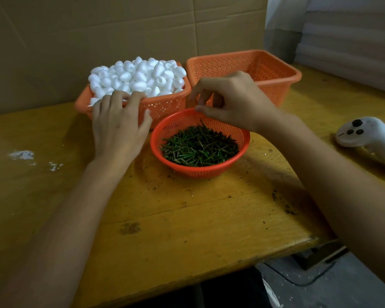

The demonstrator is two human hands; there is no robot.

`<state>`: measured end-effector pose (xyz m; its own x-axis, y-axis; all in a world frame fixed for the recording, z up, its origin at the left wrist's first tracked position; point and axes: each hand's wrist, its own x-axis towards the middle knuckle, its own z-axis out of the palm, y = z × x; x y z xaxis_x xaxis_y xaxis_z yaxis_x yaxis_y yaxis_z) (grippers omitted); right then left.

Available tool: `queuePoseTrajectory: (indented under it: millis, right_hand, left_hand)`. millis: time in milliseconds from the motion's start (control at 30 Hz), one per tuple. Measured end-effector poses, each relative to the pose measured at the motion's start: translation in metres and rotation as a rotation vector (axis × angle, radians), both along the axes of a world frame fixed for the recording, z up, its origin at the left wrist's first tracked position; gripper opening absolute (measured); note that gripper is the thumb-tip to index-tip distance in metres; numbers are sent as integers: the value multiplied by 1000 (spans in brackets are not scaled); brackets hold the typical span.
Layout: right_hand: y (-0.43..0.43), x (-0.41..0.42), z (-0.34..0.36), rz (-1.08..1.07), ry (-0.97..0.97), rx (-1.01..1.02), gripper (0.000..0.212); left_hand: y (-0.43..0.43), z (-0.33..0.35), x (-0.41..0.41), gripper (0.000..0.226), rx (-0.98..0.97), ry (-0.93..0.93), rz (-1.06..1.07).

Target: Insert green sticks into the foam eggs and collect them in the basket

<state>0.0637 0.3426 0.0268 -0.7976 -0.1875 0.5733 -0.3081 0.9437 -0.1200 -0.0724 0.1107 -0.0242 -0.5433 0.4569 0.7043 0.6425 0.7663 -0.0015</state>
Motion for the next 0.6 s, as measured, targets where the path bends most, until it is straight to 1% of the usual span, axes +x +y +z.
queuePoseTrajectory:
  millis: [167, 367, 600]
  right_hand:
    - [1, -1, -1, 10, -2, 10, 22]
    - [-2, -1, 0, 19, -2, 14, 23]
    - [-3, 1, 2, 17, 27, 3, 22]
  left_hand:
    - [1, -3, -2, 39, -5, 11, -3]
    - [3, -4, -4, 40, 16, -21, -13]
    - [8, -1, 0, 40, -20, -51, 8]
